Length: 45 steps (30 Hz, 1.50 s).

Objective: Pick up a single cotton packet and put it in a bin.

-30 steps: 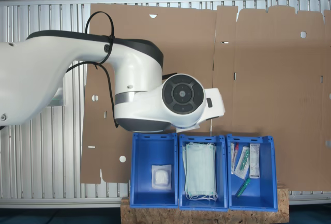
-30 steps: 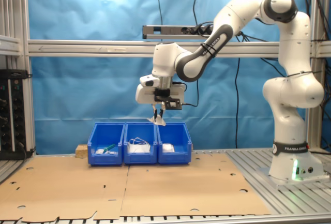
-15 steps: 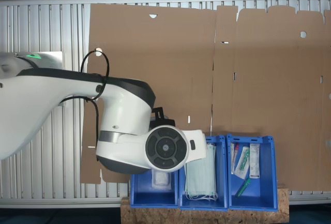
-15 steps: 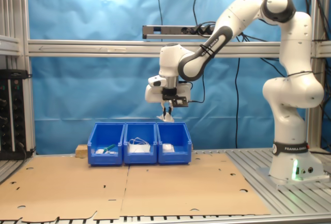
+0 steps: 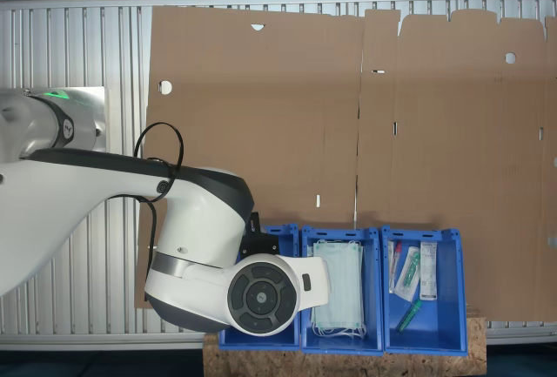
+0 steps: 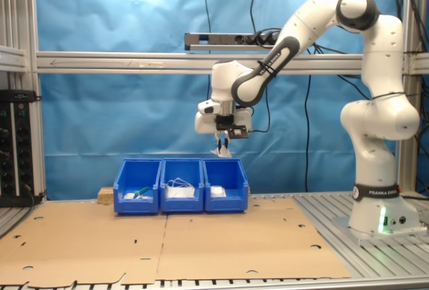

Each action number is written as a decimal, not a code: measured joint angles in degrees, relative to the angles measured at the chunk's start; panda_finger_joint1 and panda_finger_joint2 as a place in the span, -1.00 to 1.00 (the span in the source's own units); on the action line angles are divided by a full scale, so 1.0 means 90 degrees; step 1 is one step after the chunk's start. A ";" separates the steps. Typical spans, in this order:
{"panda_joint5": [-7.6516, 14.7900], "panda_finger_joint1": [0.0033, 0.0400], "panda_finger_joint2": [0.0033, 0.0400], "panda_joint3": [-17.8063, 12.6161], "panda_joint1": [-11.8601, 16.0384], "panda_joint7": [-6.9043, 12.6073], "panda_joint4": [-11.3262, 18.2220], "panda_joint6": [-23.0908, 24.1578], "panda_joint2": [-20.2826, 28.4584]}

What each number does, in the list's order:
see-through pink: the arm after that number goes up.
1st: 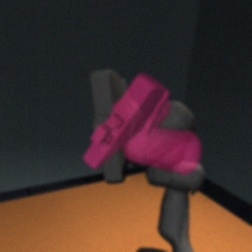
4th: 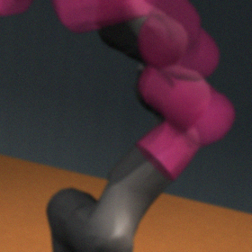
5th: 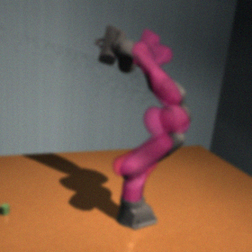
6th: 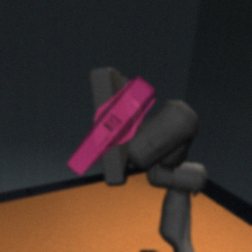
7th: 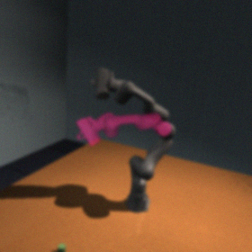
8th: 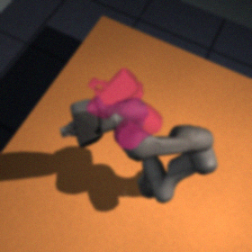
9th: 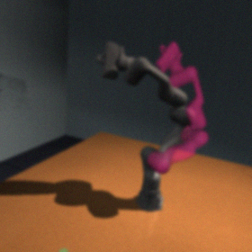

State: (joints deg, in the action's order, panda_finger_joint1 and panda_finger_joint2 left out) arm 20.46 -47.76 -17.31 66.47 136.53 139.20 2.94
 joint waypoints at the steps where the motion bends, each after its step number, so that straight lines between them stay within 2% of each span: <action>1: 0.0001 -0.80 -0.80 -0.0041 0.0000 0.0059 -0.0015 0.0004 -0.0053; 13: 0.0009 -0.80 -0.80 -0.0118 0.0000 0.0307 -0.0160 0.0013 -0.0275; 33: 0.0023 -0.80 -0.80 -0.0142 0.0000 0.0685 -0.0169 0.0015 -0.0316; 45: 0.0028 -0.80 -0.80 -0.0169 0.0000 0.0824 -0.0169 0.0015 -0.0328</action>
State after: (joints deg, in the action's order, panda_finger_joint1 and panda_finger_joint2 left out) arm 20.71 -49.28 -17.31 73.89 135.01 139.33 -0.01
